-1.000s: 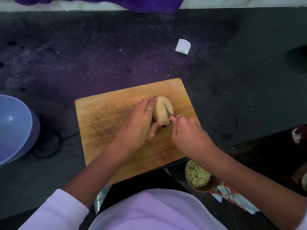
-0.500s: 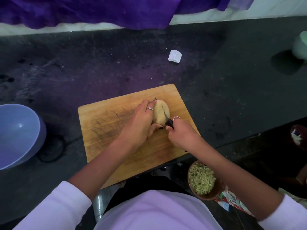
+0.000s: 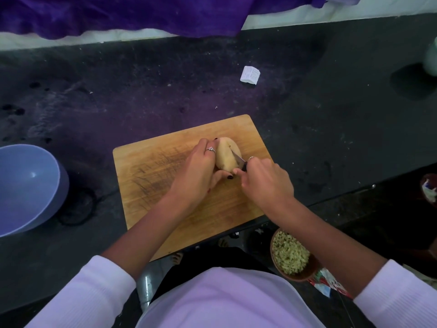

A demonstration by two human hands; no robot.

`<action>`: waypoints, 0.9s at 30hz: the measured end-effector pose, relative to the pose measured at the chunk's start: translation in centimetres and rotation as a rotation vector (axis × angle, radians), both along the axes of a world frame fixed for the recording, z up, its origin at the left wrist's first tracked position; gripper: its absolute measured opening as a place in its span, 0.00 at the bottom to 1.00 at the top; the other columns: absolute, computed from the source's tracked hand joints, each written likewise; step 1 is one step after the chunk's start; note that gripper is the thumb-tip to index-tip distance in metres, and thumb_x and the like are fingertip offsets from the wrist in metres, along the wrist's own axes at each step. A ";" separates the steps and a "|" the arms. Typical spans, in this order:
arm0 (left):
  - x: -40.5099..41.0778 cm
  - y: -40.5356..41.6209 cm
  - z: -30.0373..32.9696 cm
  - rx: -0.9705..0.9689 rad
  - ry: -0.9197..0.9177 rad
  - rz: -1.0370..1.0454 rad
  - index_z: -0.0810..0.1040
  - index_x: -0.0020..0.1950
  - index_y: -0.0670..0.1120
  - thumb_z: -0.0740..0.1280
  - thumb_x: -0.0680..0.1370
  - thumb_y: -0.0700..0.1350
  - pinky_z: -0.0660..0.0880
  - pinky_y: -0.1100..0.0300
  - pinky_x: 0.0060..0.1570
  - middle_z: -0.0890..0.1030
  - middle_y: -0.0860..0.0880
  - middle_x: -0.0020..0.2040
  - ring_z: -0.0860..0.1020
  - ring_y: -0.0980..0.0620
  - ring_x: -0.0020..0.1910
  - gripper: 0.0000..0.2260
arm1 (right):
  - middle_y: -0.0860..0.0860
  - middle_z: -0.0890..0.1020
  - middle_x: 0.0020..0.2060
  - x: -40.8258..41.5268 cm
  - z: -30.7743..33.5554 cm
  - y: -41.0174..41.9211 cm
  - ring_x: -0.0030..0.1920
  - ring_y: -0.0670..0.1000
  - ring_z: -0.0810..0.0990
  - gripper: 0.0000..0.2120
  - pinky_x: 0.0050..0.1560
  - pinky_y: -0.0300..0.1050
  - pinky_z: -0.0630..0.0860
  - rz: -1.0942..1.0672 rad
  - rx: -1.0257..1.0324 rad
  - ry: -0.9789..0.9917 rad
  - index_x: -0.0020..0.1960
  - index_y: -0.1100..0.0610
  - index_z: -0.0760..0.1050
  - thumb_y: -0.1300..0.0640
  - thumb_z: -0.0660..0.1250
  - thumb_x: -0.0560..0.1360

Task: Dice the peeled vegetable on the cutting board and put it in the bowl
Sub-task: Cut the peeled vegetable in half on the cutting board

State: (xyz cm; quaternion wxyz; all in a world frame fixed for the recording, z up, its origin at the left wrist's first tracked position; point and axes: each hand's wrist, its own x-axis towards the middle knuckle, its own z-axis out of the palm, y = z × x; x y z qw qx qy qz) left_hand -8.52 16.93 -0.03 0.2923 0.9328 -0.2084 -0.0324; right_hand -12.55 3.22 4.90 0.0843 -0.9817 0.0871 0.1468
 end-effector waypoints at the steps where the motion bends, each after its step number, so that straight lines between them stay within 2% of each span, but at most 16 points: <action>1: 0.0 0.0 0.0 -0.007 0.003 0.003 0.61 0.73 0.41 0.72 0.72 0.50 0.69 0.62 0.55 0.70 0.47 0.61 0.71 0.51 0.57 0.35 | 0.48 0.68 0.34 0.0 0.2 0.2 0.34 0.51 0.70 0.12 0.33 0.45 0.65 0.013 -0.013 0.000 0.44 0.53 0.66 0.46 0.57 0.81; 3: 0.1 0.3 0.0 -0.012 0.021 0.007 0.61 0.74 0.41 0.72 0.72 0.50 0.68 0.61 0.56 0.70 0.47 0.61 0.71 0.50 0.58 0.35 | 0.47 0.69 0.34 0.1 0.3 0.8 0.34 0.51 0.70 0.11 0.33 0.45 0.64 0.029 -0.022 0.001 0.47 0.55 0.70 0.48 0.57 0.81; 6: 0.3 0.5 0.0 0.021 0.028 -0.021 0.60 0.74 0.41 0.72 0.73 0.49 0.68 0.61 0.57 0.68 0.47 0.62 0.71 0.50 0.60 0.35 | 0.50 0.74 0.40 0.2 0.2 1.2 0.37 0.52 0.72 0.11 0.36 0.46 0.67 0.012 0.031 0.081 0.53 0.58 0.72 0.52 0.57 0.81; 8: 0.3 0.7 0.2 0.019 0.015 -0.051 0.57 0.75 0.44 0.73 0.72 0.49 0.67 0.63 0.56 0.67 0.48 0.60 0.69 0.51 0.58 0.37 | 0.50 0.72 0.38 0.4 0.2 1.1 0.39 0.53 0.73 0.08 0.37 0.47 0.68 0.026 0.088 0.204 0.55 0.59 0.71 0.57 0.57 0.81; 10: 0.3 1.0 0.3 0.055 -0.030 -0.106 0.52 0.77 0.50 0.72 0.73 0.48 0.68 0.63 0.52 0.63 0.51 0.53 0.65 0.56 0.52 0.39 | 0.49 0.68 0.35 0.3 0.1 1.0 0.38 0.53 0.73 0.07 0.37 0.46 0.68 0.075 0.120 0.266 0.55 0.60 0.71 0.59 0.57 0.81; 13: 0.5 1.5 0.4 0.152 -0.071 -0.161 0.53 0.77 0.52 0.69 0.75 0.50 0.70 0.60 0.48 0.57 0.54 0.49 0.60 0.58 0.49 0.36 | 0.48 0.65 0.33 0.1 0.1 0.9 0.37 0.52 0.71 0.07 0.37 0.46 0.68 0.121 0.104 0.214 0.55 0.59 0.70 0.58 0.56 0.81; 16: 0.9 1.7 0.2 0.145 -0.051 -0.173 0.58 0.76 0.48 0.69 0.74 0.53 0.74 0.54 0.49 0.64 0.50 0.51 0.64 0.54 0.49 0.35 | 0.48 0.64 0.34 0.3 0.0 0.7 0.38 0.52 0.69 0.08 0.37 0.47 0.66 0.157 0.051 0.159 0.57 0.59 0.68 0.59 0.55 0.81; 18: 1.2 1.9 -0.1 0.122 -0.033 -0.176 0.61 0.75 0.46 0.70 0.73 0.54 0.75 0.50 0.49 0.68 0.47 0.54 0.67 0.51 0.51 0.35 | 0.50 0.68 0.37 0.5 -0.2 0.5 0.39 0.53 0.70 0.08 0.38 0.47 0.65 0.175 0.047 0.160 0.58 0.59 0.67 0.60 0.54 0.81; 21: 1.4 1.9 -0.2 0.117 -0.037 -0.187 0.63 0.74 0.44 0.71 0.72 0.54 0.76 0.50 0.47 0.69 0.46 0.54 0.70 0.49 0.51 0.35 | 0.48 0.65 0.34 0.4 -0.6 0.3 0.40 0.55 0.73 0.06 0.38 0.46 0.64 0.200 0.065 0.173 0.57 0.58 0.64 0.58 0.55 0.81; 24: 1.4 1.8 -0.2 0.124 -0.047 -0.199 0.65 0.74 0.44 0.71 0.71 0.55 0.76 0.51 0.45 0.70 0.45 0.52 0.71 0.48 0.50 0.35 | 0.47 0.63 0.32 0.3 -1.0 -0.1 0.41 0.56 0.75 0.04 0.36 0.46 0.64 0.184 0.076 0.166 0.51 0.54 0.59 0.56 0.55 0.81; 27: 1.5 1.7 -0.2 0.140 -0.051 -0.194 0.65 0.73 0.43 0.72 0.71 0.54 0.77 0.50 0.43 0.70 0.45 0.52 0.71 0.47 0.49 0.35 | 0.47 0.65 0.32 0.3 -1.7 -0.1 0.37 0.54 0.72 0.05 0.35 0.46 0.64 0.171 0.111 0.143 0.50 0.54 0.57 0.55 0.53 0.82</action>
